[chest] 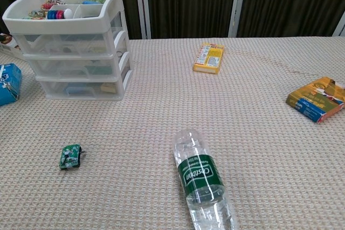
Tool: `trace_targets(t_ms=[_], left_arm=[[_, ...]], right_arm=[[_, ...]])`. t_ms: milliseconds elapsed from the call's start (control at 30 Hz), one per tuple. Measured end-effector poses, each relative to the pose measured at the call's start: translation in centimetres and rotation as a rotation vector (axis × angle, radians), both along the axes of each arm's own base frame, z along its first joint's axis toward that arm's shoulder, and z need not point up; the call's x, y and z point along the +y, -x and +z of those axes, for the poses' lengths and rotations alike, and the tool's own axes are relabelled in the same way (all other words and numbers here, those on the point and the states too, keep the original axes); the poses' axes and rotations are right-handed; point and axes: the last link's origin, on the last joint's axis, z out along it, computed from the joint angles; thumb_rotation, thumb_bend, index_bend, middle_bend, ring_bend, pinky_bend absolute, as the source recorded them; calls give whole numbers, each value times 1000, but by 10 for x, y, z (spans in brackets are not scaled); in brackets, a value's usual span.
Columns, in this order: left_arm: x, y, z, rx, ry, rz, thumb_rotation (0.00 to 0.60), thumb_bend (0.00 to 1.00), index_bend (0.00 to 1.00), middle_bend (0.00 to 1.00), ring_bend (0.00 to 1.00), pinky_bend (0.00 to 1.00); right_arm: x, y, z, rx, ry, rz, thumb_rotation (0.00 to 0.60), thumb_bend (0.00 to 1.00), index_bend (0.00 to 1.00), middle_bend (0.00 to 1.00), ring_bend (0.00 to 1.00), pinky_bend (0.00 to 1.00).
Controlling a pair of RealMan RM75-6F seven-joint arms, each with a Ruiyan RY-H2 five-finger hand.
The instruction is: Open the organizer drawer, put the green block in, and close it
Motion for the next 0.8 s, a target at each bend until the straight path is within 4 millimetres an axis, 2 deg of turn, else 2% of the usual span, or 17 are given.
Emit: trace_targets(t_ms=[333,600,800], left_arm=[[33,-25,-40,-48,69,55,600,799,25,757,680,528],[46,-38,-62,-65,109,68,600,800,30,760,682,528],[52,-54,-72,-101,99,45,600,800,46,763,685,527]], right_arm=[[-1,-1,-1,-5,-7,-5,600,0,50,0,0,0],[0,-2,-1,-9,-11,0,600,0,51,0,0,0],[1,-2,-2,-7,-17,5,600,0,51,0,0,0]])
